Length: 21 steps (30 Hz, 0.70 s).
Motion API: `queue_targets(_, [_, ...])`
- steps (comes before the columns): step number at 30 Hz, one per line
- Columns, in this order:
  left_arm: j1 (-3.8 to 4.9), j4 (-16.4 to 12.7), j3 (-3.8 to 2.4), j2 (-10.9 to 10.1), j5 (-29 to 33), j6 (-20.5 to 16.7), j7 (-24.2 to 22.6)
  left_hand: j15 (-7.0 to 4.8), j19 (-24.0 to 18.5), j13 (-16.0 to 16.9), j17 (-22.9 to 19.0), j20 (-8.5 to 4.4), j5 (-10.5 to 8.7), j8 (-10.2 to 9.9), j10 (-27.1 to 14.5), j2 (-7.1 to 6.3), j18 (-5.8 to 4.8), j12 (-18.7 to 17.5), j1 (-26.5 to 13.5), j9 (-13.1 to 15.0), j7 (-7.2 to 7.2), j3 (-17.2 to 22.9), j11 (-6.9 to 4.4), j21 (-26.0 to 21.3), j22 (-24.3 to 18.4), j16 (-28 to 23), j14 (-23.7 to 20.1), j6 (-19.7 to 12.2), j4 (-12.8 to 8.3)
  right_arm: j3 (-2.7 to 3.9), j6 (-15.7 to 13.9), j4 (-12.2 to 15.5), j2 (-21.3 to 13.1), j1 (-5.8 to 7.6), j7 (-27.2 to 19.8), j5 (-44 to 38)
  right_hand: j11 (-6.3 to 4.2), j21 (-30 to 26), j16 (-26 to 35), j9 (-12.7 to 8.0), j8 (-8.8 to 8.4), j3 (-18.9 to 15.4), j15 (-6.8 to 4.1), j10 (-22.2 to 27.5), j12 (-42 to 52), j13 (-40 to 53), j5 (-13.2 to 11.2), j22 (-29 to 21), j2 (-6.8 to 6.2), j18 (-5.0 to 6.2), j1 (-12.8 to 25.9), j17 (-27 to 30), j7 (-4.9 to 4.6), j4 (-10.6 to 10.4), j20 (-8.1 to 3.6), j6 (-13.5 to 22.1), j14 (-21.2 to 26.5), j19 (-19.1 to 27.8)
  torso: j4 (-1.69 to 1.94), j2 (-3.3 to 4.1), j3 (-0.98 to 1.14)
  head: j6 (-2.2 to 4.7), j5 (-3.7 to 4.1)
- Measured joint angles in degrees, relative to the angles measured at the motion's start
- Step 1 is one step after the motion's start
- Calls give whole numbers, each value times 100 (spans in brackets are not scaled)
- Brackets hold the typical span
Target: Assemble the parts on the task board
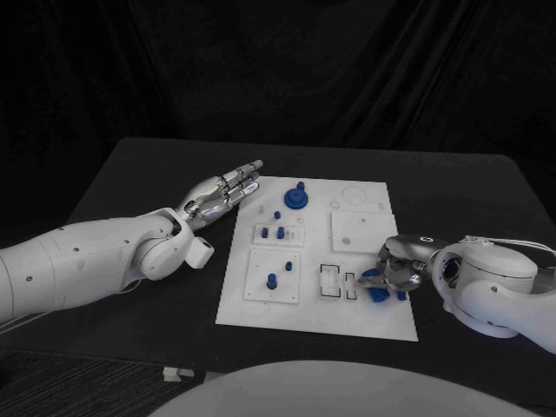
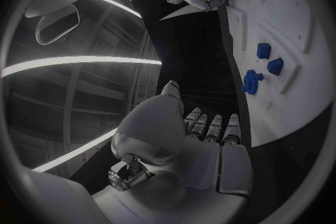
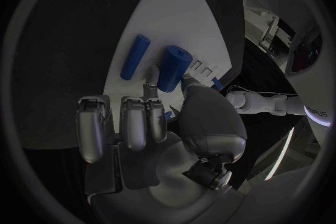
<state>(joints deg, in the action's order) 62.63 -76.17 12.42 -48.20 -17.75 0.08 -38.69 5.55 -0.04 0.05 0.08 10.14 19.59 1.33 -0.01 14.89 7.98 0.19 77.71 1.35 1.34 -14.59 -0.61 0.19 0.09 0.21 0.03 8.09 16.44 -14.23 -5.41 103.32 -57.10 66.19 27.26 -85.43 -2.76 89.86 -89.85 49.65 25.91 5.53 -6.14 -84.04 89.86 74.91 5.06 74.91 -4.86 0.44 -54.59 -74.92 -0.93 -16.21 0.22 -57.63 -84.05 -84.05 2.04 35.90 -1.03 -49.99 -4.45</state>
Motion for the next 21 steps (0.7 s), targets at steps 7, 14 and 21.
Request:
queue_targets(7, [-1,1,0,-1,0,16,6,0,0,1,-4,0,0,0,0,0,0,0,0,0,0,0,0,0,0,0,0,0,0,9,103,-7,35,-7,9,-62,0,0,0,-52,-270,85,0,0,0,0,557,0,11,0,-268,1,-30,76,0,-71,0,0,2,-4,-1,0,-2])
queue_targets(14, [-3,0,0,-1,0,31,17,33,1,1,-4,41,0,0,14,0,1,0,0,0,13,0,14,0,0,0,-8,13,0,35,167,2,50,-7,13,-90,4,0,0,-61,-509,216,4,0,0,0,1674,0,-39,0,-726,1,-70,384,0,-67,-1,0,2,-4,-2,0,-13])
queue_targets(21, [-4,-6,-1,-6,0,50,33,41,18,2,-3,59,22,0,-1,0,1,0,0,0,21,0,40,0,0,0,0,21,0,22,96,25,39,-14,-24,-101,33,0,0,4,-660,301,28,-8,0,1,3625,-1,-214,0,-901,1,-70,298,0,-25,-4,0,-1,-1,-1,0,-31])
